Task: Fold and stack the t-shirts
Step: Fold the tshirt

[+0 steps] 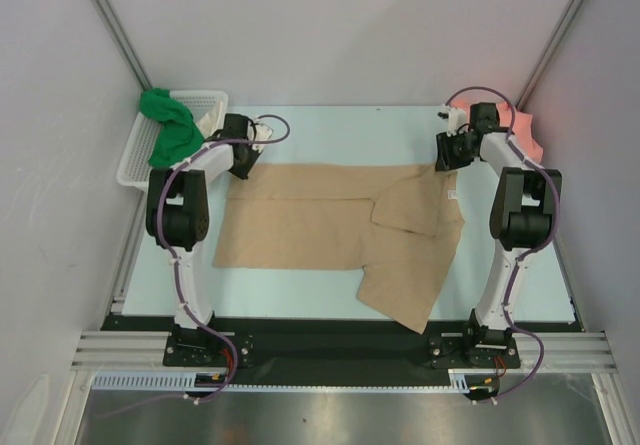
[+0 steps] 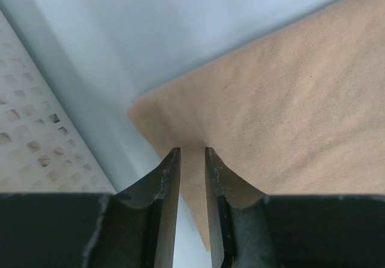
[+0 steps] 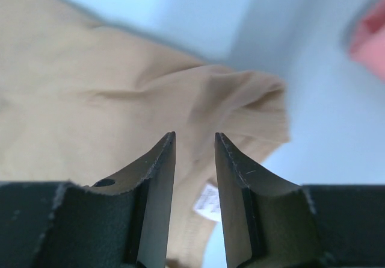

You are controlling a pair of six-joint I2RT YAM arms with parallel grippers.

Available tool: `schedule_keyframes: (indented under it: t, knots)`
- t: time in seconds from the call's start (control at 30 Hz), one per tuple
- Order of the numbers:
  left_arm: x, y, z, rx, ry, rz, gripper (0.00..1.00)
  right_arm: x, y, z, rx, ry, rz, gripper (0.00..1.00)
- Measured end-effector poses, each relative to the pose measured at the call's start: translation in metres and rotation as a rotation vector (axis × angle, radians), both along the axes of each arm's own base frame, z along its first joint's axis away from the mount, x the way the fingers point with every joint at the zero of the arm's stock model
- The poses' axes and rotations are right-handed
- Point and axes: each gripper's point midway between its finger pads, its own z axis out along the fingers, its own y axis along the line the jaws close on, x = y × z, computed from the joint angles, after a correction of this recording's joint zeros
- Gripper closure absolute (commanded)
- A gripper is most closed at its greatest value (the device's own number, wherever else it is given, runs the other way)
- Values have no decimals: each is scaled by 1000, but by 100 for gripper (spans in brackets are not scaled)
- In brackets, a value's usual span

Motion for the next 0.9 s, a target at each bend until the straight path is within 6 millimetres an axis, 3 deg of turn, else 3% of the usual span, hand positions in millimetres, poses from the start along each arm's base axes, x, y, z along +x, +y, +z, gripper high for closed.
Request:
schedule_keyframes:
  t: [0.2, 0.43, 0.53, 0.57, 0.67, 0.9]
  knots:
    - [3, 2, -8, 17, 16, 1, 71, 24, -27, -7, -30, -24, -49, 63]
    - [8, 6, -10, 40, 11, 10, 70, 24, -30, -35, -48, 22, -34, 67]
    - [10, 7, -10, 52, 8, 10, 69, 24, -32, -40, -63, 28, -31, 77]
    - [11, 7, -10, 55, 7, 12, 69, 25, -33, -40, -72, 27, -34, 86]
    - [15, 8, -10, 61, 5, 16, 69, 29, -37, -41, -103, 22, -40, 100]
    - [37, 7, -11, 73, 8, 23, 78, 40, -39, -41, -127, 16, -47, 100]
